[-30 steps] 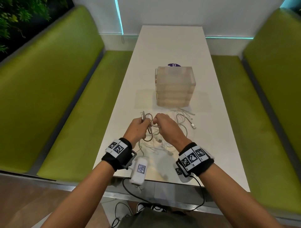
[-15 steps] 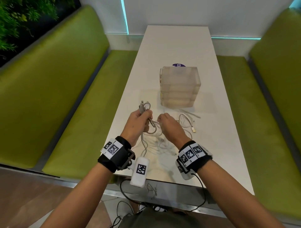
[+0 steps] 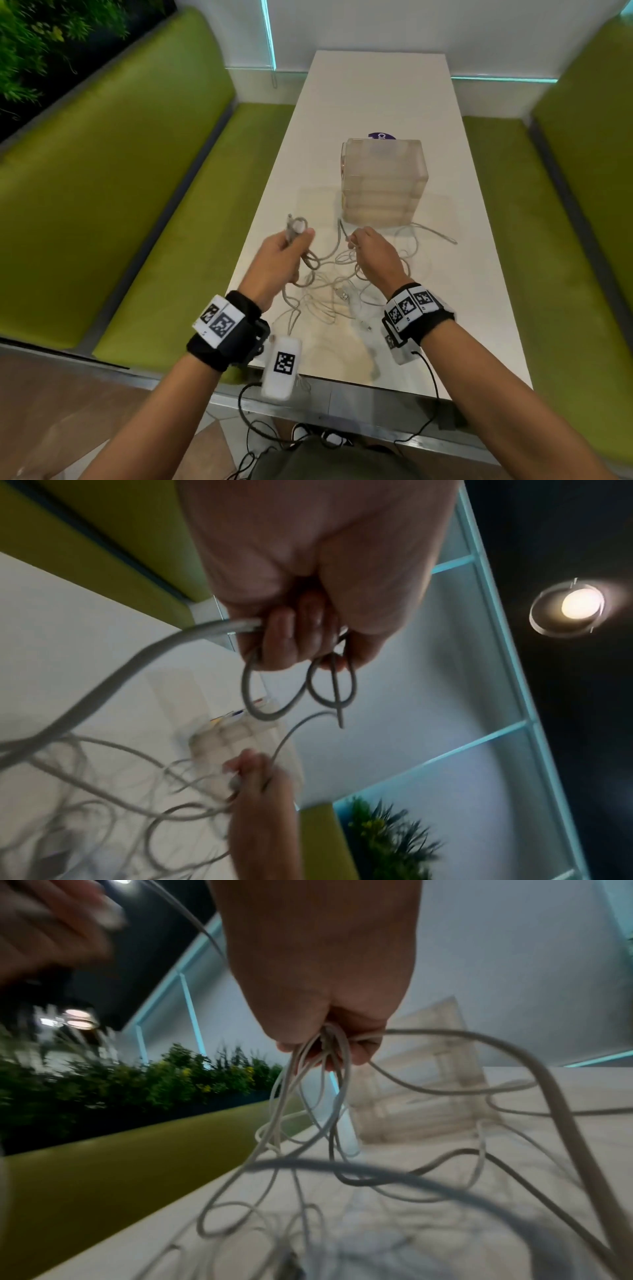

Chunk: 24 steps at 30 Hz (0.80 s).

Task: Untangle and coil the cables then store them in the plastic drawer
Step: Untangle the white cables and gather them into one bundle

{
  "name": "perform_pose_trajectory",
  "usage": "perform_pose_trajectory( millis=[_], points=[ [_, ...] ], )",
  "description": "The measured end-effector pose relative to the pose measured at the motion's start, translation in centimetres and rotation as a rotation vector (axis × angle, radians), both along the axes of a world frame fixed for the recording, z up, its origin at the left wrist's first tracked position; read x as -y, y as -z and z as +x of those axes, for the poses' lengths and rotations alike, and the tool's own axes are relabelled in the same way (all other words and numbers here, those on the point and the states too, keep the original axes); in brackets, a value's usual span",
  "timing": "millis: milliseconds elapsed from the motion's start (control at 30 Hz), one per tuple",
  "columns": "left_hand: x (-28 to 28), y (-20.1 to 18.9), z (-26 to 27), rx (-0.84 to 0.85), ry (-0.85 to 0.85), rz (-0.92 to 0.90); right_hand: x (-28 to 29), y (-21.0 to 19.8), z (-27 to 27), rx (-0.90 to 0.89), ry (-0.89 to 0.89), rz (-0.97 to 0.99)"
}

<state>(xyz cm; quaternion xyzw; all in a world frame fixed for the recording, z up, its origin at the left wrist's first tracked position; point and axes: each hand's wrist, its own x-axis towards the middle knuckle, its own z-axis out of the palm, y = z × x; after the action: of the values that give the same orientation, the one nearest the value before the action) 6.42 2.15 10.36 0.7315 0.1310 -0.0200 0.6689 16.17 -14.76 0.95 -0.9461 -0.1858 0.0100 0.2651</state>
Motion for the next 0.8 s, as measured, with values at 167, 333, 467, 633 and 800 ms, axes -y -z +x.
perform_pose_trajectory(
  millis=[167, 333, 467, 633, 800],
  points=[
    [3.1, 2.1, 1.6, -0.062, 0.151, 0.279, -1.3, -2.6, -1.9, 0.041, -0.079, 0.100],
    [3.7, 1.7, 3.1, 0.007, 0.135, 0.367, -1.5, -2.8, -2.5, -0.188, 0.056, 0.324],
    [2.9, 2.2, 3.3, 0.000, 0.245, 0.379, -0.9, -1.7, -1.9, -0.104, -0.076, 0.056],
    [3.0, 2.9, 3.4, 0.026, 0.211, 0.420, -0.9, -2.2, -1.8, -0.068, -0.167, -0.026],
    [3.0, 3.5, 3.7, 0.047, 0.106, 0.321, -0.9, -2.8, -2.2, -0.027, -0.187, -0.056]
  ],
)
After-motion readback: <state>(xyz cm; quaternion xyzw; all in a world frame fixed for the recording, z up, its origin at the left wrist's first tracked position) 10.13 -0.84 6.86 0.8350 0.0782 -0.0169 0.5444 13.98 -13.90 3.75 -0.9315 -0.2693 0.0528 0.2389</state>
